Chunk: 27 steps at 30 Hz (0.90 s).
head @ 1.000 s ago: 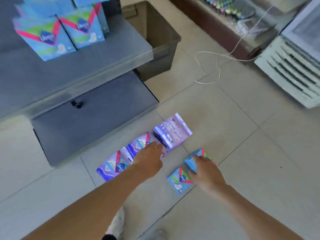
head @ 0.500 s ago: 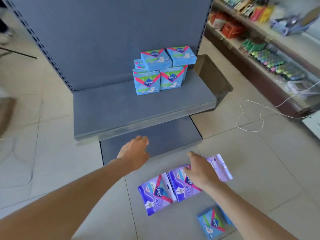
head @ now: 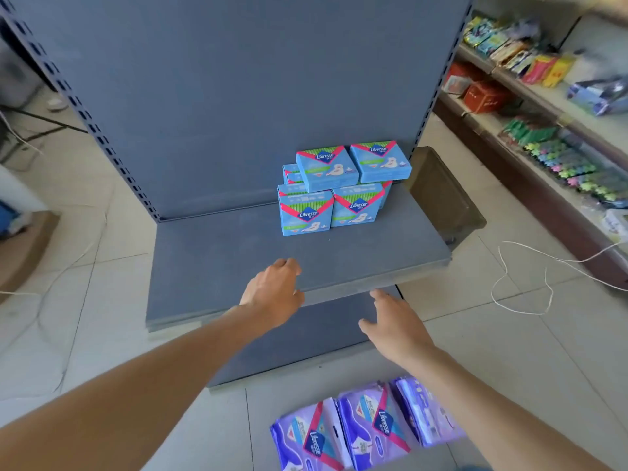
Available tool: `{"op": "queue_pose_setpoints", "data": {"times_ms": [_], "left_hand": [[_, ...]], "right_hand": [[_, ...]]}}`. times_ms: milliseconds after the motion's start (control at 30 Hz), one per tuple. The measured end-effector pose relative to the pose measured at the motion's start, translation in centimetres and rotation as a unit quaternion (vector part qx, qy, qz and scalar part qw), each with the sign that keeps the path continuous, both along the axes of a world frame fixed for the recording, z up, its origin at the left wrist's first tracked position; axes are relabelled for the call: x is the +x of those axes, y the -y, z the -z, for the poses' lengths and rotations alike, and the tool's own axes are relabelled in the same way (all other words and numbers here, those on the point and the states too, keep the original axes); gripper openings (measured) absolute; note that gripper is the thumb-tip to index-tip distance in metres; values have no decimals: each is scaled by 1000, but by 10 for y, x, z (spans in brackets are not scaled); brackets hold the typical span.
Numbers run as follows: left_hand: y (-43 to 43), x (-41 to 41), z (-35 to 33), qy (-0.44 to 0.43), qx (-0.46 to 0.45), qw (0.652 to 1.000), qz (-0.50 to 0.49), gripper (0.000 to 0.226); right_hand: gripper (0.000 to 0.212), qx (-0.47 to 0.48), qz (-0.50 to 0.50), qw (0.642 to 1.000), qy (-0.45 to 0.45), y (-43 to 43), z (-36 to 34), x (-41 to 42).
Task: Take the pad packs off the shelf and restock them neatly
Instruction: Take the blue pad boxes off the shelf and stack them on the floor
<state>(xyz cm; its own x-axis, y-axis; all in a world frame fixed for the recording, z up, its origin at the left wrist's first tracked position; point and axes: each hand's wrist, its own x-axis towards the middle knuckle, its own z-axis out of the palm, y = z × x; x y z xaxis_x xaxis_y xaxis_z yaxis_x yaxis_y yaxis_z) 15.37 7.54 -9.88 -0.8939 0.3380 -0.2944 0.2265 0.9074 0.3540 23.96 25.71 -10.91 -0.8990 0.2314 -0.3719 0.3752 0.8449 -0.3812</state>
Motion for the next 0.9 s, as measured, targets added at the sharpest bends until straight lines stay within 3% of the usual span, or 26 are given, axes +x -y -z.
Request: {"op": "queue_pose_setpoints", "data": {"times_ms": [233,433,633,700,800,900], "left_hand": [[-54,-55,1,-19,12,999,-48,36],[-69,-106,5,-74,80,989,-100,35],[-96,-173,10,-124,176,957,-193,48],[-106,-193,12,-120,185,944,-247,53],[-124,-217,16,-76,117,935,-326,73],[-137,-226,25,-44,90,925,-368,90]], "right_hand": [[52,17,-4,1000,-16,-56,7,-55],[48,-22,85,995,-48,-76,11,-112],[32,-42,194,963,-184,-99,11,-179],[38,-46,252,944,-209,-107,9,-205],[56,-62,338,918,-196,-117,2,-243],[67,-54,339,918,-197,-121,1,-271]]}}
